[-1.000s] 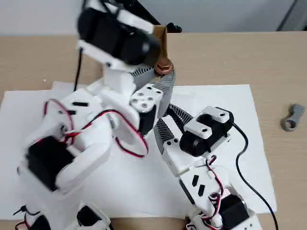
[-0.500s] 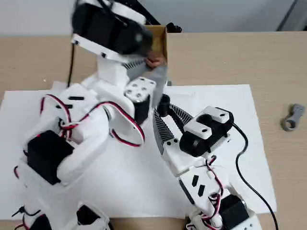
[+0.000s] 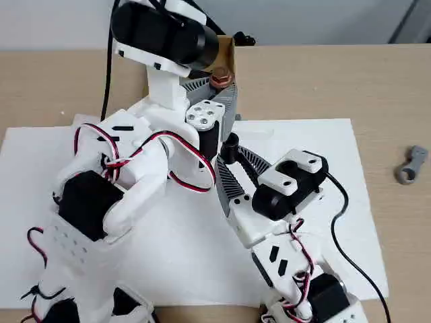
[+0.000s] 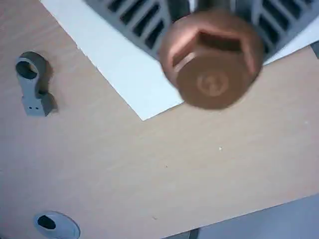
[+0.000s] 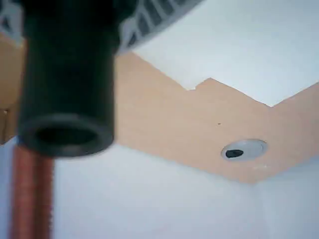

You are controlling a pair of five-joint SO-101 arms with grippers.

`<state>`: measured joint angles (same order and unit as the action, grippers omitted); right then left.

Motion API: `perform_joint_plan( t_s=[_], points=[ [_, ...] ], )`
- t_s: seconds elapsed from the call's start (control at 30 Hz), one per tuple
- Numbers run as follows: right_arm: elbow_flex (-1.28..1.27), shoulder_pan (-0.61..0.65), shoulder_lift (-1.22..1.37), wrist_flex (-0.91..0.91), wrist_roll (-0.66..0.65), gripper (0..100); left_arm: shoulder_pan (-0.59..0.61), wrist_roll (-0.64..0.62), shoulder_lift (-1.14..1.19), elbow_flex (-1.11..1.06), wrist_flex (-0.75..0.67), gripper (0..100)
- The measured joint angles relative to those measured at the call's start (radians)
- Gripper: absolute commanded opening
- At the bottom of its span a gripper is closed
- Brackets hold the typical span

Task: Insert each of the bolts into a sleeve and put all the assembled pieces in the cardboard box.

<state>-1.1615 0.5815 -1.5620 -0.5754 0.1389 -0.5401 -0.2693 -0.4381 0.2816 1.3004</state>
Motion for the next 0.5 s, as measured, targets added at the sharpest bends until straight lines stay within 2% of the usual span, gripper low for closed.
perform_joint_plan(
  t_s=[0.17, 0.5],
  points=[
    [0.000, 0.000, 0.000, 0.000, 0.000, 0.2, -0.048, 0.003, 0.000, 0.000, 0.005, 1],
    [0.000, 0.000, 0.000, 0.000, 0.000, 0.2, -0.035, 0.003, 0.000, 0.000, 0.021, 1]
  ],
)
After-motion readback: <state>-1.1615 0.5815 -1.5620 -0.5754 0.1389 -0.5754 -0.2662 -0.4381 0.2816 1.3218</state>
